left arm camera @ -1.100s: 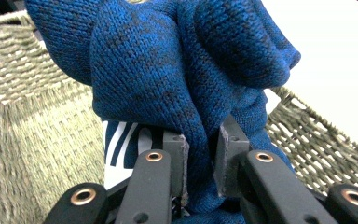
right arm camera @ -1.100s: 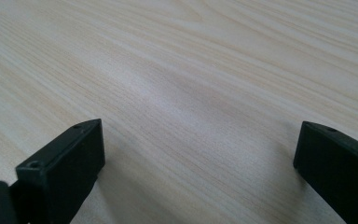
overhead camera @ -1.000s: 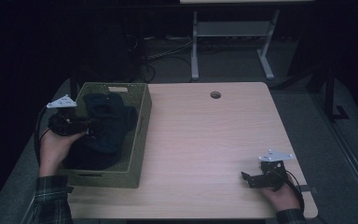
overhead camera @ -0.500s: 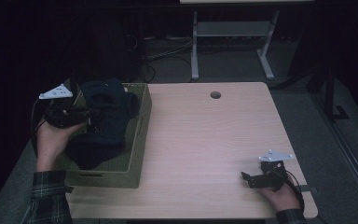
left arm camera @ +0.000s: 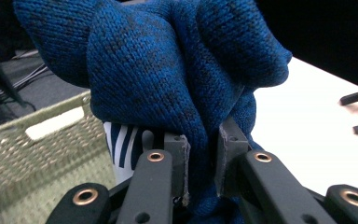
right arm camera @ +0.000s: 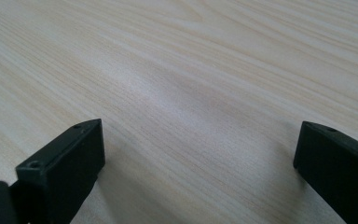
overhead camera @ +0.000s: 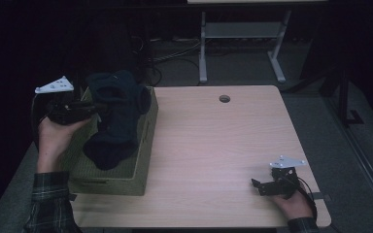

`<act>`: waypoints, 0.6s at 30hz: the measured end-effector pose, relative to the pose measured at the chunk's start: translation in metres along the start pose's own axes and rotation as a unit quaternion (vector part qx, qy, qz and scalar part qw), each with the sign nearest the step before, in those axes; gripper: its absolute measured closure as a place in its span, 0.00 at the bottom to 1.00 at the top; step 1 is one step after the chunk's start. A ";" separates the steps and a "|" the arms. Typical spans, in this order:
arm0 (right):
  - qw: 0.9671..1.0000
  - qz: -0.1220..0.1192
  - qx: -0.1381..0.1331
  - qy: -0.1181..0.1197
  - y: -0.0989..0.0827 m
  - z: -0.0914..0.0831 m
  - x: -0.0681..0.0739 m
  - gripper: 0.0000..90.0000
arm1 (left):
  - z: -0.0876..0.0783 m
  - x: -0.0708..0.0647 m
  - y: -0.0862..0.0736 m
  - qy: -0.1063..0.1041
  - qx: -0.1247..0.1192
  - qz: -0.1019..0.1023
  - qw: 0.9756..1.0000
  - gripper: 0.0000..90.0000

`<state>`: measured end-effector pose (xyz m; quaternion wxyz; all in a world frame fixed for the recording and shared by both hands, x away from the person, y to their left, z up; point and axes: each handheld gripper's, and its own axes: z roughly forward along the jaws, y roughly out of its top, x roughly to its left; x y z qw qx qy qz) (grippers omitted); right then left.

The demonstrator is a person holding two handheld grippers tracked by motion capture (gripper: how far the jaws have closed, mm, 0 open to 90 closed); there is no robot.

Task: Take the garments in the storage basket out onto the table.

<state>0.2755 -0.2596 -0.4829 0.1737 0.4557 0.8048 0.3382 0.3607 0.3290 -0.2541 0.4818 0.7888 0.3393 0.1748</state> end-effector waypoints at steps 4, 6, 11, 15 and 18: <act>1.000 0.001 0.000 -0.001 0.000 0.000 0.000 0.02 | 0.001 -0.004 0.010 -0.003 -0.005 0.009 1.000 0.86; 1.000 0.000 0.000 -0.001 0.000 0.000 0.000 0.02 | 0.001 -0.006 0.017 -0.005 -0.006 0.015 1.000 0.86; 1.000 0.000 0.000 -0.001 0.000 0.000 0.000 0.02 | 0.000 -0.012 0.030 -0.011 -0.014 0.024 1.000 0.86; 1.000 0.000 0.000 -0.001 0.000 0.000 0.000 0.02 | 0.001 -0.019 0.042 -0.018 -0.020 0.034 0.999 0.86; 1.000 0.000 0.000 -0.001 0.000 0.000 0.000 0.02 | 0.003 -0.024 0.051 -0.023 -0.025 0.042 0.999 0.86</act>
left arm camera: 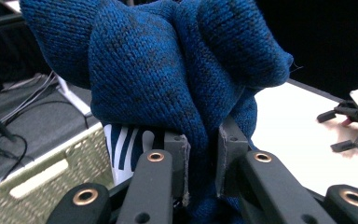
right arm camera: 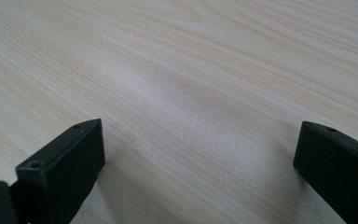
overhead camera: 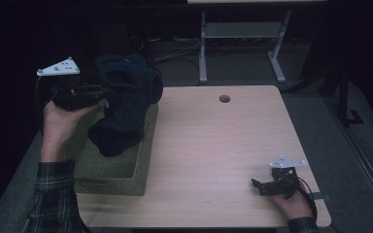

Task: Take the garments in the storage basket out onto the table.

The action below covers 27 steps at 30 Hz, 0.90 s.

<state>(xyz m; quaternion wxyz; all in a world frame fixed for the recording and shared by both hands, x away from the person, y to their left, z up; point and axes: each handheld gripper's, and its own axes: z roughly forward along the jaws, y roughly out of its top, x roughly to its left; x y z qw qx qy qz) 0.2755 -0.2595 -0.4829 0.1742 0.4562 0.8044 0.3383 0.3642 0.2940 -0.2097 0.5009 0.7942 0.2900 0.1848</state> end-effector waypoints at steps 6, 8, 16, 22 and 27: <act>1.000 0.000 0.000 0.000 0.000 0.000 0.000 0.02 | 0.009 -0.011 0.017 -0.014 -0.007 0.014 1.000 0.86; 1.000 0.000 0.000 0.000 0.000 0.000 0.000 0.02 | 0.010 -0.013 0.020 -0.017 -0.008 0.016 1.000 0.86; 1.000 0.000 0.000 0.000 0.000 0.000 0.000 0.02 | 0.020 -0.027 0.040 -0.033 -0.020 0.033 0.999 0.86; 1.000 0.001 0.001 0.000 0.000 0.000 0.000 0.02 | 0.028 -0.036 0.051 -0.045 -0.024 0.043 0.998 0.87; 1.000 0.000 0.001 -0.001 0.000 0.000 0.000 0.02 | 0.036 -0.043 0.058 -0.054 -0.024 0.049 0.997 0.87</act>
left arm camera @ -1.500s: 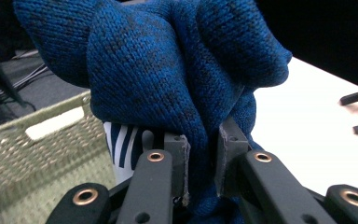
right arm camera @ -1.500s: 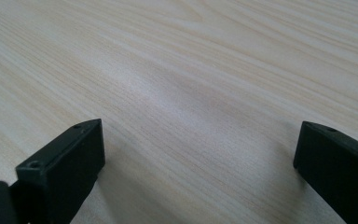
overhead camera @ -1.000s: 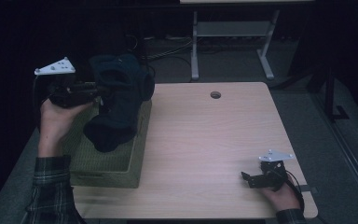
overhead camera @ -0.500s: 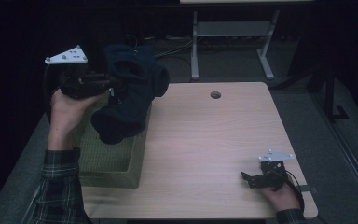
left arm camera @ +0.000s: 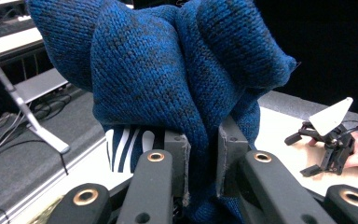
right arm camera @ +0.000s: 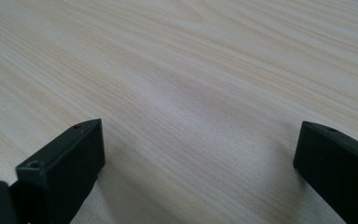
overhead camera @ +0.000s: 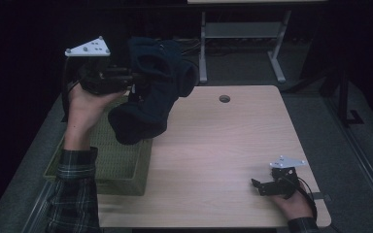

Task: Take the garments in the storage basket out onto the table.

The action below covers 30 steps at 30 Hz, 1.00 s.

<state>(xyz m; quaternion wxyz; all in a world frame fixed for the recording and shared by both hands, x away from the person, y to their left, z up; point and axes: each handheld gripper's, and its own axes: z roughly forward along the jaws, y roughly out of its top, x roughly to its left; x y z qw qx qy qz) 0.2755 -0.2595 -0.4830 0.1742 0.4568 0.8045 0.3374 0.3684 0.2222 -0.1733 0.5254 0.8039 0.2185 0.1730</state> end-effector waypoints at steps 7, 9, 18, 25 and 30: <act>1.000 0.001 0.001 0.000 0.000 0.000 0.000 0.02 | 0.017 -0.010 0.007 -0.019 -0.001 0.008 1.000 0.87; 1.000 0.001 0.001 0.000 0.000 0.000 0.000 0.02 | 0.023 -0.013 0.010 -0.024 -0.001 0.011 1.000 0.87; 1.000 -0.002 -0.001 0.000 0.000 0.000 0.000 0.02 | 0.055 -0.030 0.017 -0.053 0.016 0.028 0.998 0.87; 1.000 -0.001 0.000 0.001 0.000 0.000 0.000 0.02 | 0.075 -0.041 0.021 -0.072 0.024 0.032 0.997 0.87; 1.000 -0.001 0.000 0.001 0.000 0.000 0.000 0.02 | 0.087 -0.049 0.020 -0.081 0.030 0.033 0.996 0.87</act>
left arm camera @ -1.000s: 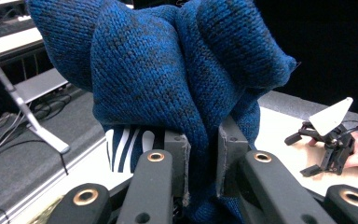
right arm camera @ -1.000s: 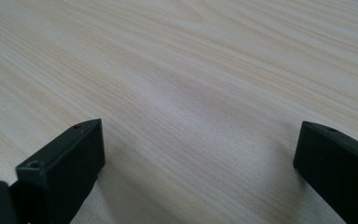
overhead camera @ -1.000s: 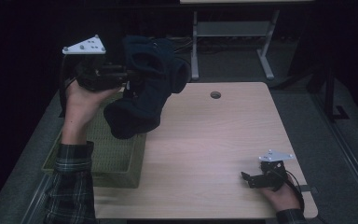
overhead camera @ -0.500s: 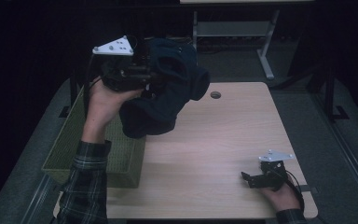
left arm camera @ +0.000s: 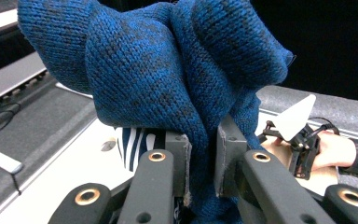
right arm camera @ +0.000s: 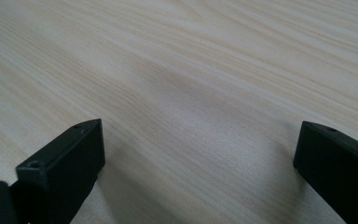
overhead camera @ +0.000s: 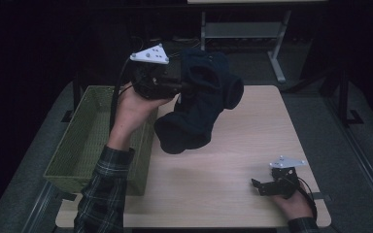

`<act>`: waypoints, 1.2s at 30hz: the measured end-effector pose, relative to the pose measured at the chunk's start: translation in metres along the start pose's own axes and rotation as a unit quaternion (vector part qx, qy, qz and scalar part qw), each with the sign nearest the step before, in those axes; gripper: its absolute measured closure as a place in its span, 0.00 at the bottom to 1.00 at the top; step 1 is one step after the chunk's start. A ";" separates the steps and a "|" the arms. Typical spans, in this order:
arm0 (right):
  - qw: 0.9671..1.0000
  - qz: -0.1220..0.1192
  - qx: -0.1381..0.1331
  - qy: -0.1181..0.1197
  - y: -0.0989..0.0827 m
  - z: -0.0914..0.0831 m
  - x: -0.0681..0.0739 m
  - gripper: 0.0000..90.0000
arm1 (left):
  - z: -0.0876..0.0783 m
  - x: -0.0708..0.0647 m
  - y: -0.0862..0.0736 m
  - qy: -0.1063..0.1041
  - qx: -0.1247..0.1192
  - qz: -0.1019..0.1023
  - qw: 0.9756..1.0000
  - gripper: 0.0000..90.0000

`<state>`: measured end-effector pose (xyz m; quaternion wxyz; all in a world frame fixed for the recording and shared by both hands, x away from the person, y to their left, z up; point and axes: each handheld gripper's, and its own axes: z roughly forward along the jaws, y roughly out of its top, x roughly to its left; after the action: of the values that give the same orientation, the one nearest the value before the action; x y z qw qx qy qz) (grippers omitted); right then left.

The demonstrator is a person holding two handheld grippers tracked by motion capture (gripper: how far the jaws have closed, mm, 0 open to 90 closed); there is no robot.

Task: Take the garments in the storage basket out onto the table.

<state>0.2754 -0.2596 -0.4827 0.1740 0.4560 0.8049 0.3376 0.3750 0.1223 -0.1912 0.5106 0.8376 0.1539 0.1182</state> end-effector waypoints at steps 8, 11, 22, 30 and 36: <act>1.000 0.000 0.000 0.000 0.000 0.000 0.000 0.02 | 0.025 -0.011 -0.008 -0.017 0.011 -0.009 1.000 0.87; 1.000 0.001 0.000 0.001 0.000 0.000 0.000 0.02 | 0.034 -0.014 -0.014 -0.024 0.014 -0.016 0.999 0.87; 1.000 -0.001 -0.001 0.001 0.000 0.000 0.000 0.02 | 0.074 -0.027 -0.043 -0.050 0.044 -0.036 0.997 0.87; 1.000 -0.001 -0.001 0.001 0.000 0.000 0.000 0.02 | 0.095 -0.031 -0.063 -0.054 0.043 -0.057 0.996 0.87; 1.000 0.000 -0.001 0.001 0.000 0.000 0.000 0.02 | 0.117 -0.025 -0.086 -0.046 0.062 -0.076 0.994 0.87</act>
<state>0.2755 -0.2596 -0.4827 0.1736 0.4556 0.8049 0.3384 0.3814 0.0538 -0.3214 0.4713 0.8583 0.2004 0.0311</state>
